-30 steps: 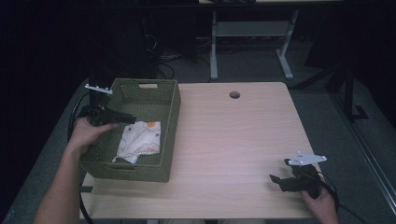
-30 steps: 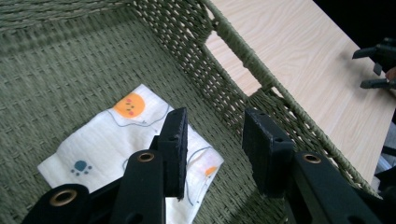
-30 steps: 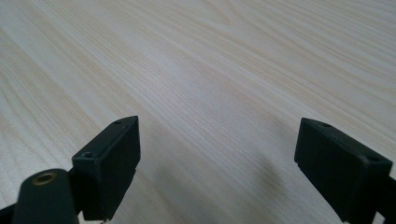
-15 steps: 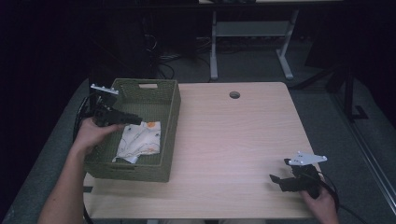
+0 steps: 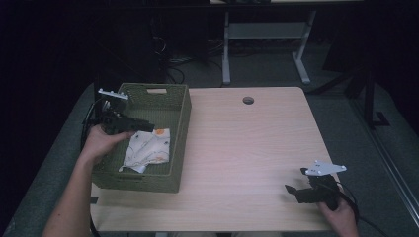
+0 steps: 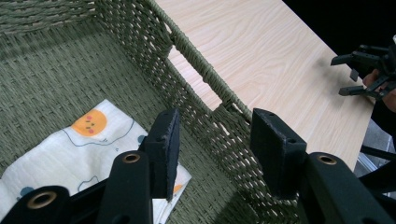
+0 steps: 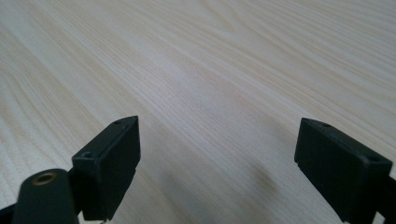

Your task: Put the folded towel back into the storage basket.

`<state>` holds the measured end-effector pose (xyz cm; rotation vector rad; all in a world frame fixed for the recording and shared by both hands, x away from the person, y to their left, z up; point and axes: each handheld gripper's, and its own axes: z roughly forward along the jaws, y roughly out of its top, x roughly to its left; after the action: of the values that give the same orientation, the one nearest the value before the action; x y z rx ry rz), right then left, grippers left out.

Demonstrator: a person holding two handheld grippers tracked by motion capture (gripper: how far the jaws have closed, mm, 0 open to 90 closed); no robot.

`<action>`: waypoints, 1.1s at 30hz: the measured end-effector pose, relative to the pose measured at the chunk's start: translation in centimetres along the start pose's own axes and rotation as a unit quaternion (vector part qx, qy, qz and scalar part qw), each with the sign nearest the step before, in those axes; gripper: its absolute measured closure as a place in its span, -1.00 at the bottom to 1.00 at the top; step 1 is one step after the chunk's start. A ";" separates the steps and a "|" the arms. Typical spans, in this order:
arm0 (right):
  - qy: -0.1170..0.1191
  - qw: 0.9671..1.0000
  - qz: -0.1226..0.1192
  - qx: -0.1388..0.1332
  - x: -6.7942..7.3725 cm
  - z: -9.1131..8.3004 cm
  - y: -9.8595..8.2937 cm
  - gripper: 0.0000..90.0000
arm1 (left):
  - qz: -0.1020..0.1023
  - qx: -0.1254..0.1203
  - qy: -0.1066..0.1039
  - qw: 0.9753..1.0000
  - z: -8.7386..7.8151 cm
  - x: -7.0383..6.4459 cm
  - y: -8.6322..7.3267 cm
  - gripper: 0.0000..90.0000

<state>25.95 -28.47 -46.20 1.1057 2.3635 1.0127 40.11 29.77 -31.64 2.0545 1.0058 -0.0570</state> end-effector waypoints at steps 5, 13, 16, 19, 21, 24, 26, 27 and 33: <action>0.000 1.000 0.003 -0.001 0.1 -0.1 0.0 -0.69 | 0.007 -0.007 -0.006 1.000 0.1 -0.8 0.2 0.13; -0.001 1.000 -0.002 0.003 0.1 0.1 0.1 -0.69 | 0.013 -0.009 -0.011 1.000 0.3 -1.4 0.3 0.10; -0.001 1.000 -0.002 0.003 0.1 0.1 0.1 -0.69 | 0.012 -0.013 -0.014 1.000 0.5 -1.6 0.2 0.09; 0.000 1.000 -0.002 0.002 0.1 0.2 0.1 -0.69 | 0.011 -0.015 -0.017 1.000 0.6 -1.8 0.1 0.08; -0.001 1.000 -0.003 0.003 0.1 0.1 0.1 -0.69 | 0.011 -0.016 -0.019 1.000 0.7 -2.0 0.1 0.08; -0.001 1.000 -0.003 0.002 0.1 0.1 0.1 -0.69 | 0.017 -0.020 -0.022 0.999 0.9 -2.6 0.2 0.05; -0.001 1.000 -0.004 0.002 0.1 0.1 0.1 -0.69 | 0.022 -0.021 -0.026 0.999 1.1 -3.1 0.3 0.05; -0.001 1.000 -0.003 0.002 0.2 0.1 0.1 -0.69 | 0.028 -0.021 -0.029 0.999 1.3 -3.7 0.5 0.04; -0.001 1.000 -0.002 0.002 0.2 0.1 0.1 -0.69 | 0.046 -0.020 -0.038 0.998 2.2 -5.4 1.1 0.03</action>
<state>25.93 -28.22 -46.17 1.1024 2.3660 1.0069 37.85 24.46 -30.39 2.0437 0.8593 -0.0663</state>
